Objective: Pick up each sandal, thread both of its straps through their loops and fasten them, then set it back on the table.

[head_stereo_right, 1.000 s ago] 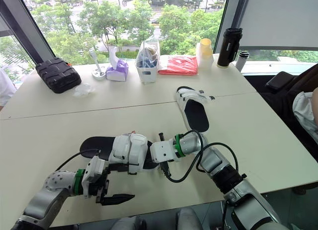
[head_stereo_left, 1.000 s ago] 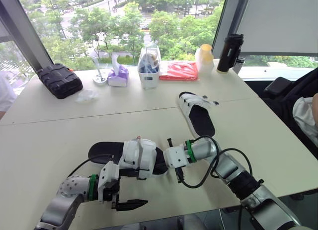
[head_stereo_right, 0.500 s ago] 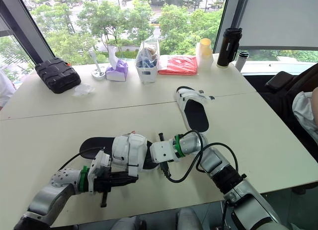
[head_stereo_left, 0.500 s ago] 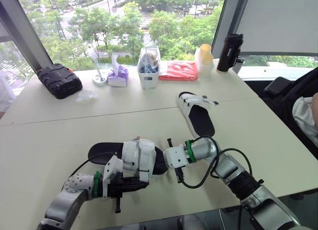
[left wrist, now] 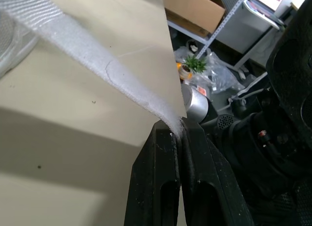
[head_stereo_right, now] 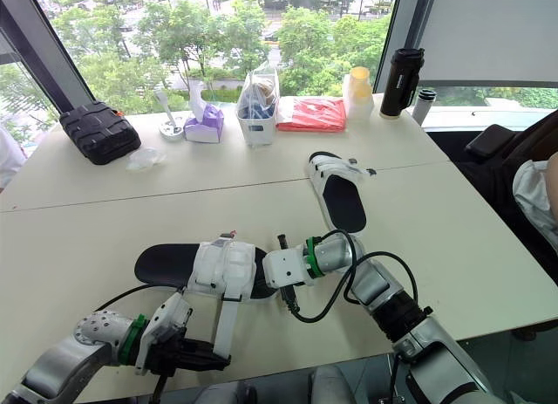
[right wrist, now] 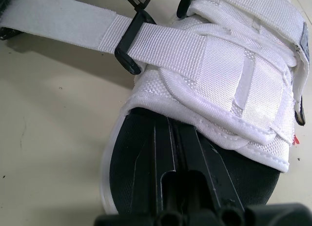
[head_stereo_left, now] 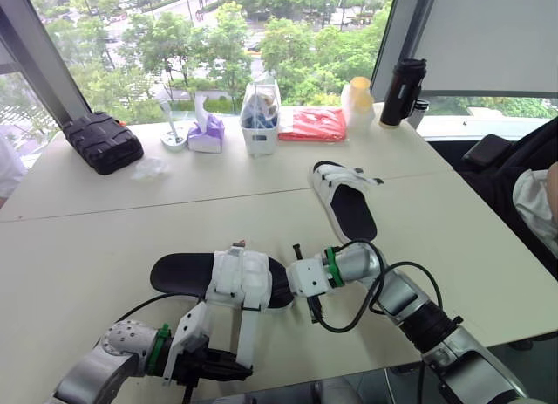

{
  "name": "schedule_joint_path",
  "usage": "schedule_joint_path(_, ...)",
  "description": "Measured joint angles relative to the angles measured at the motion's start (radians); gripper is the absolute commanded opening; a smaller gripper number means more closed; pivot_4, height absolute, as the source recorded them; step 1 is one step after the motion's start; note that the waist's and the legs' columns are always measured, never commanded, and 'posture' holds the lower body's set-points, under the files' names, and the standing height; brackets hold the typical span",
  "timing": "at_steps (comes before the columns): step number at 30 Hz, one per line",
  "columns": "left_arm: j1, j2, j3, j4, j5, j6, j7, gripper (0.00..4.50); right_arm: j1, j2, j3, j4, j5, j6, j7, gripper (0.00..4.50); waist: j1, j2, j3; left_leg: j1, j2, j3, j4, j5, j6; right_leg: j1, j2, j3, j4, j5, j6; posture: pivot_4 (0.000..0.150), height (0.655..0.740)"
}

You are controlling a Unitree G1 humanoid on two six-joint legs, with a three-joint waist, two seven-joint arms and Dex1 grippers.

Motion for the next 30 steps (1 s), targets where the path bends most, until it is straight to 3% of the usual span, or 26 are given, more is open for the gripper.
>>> schedule_joint_path(8, -0.037, 0.044, 0.090, -0.144, -0.163, 0.113, 0.001, 0.07, -0.002, 0.000, 0.000, 0.002, 0.000, 0.000, 0.000, 0.00, 0.001, 0.000, 0.000, 0.000, 0.000, 0.000, 0.000, 0.000, 0.000, 0.000, 0.000, 0.000, 0.000, 0.000, 0.000, 0.150, 0.7400)
schedule_joint_path(15, -0.211, 0.060, 0.174, -0.136, -0.307, 0.265, 0.028, 0.07, -0.009, 0.003, 0.000, 0.008, 0.000, -0.010, 0.000, 0.00, 0.000, -0.001, 0.001, -0.001, -0.001, 0.000, 0.000, 0.000, 0.000, -0.001, 0.001, 0.000, 0.000, 0.000, 0.000, 0.150, 0.7400)
schedule_joint_path(26, -0.461, -0.170, 0.136, 0.136, -0.218, 0.269, 0.109, 0.07, -0.011, 0.006, -0.001, 0.017, 0.000, -0.009, -0.001, 0.00, 0.001, -0.003, 0.002, -0.001, -0.001, 0.000, 0.001, 0.001, -0.002, -0.001, 0.001, 0.000, 0.001, 0.002, 0.002, 0.150, 0.7400)
schedule_joint_path(30, -0.490, -0.198, 0.131, 0.193, -0.176, 0.250, 0.109, 0.07, -0.011, 0.005, -0.001, 0.017, 0.000, -0.008, -0.003, 0.00, 0.003, -0.003, 0.002, -0.001, -0.002, 0.000, 0.001, 0.001, -0.002, -0.001, 0.001, 0.000, 0.001, 0.003, 0.003, 0.150, 0.7400)
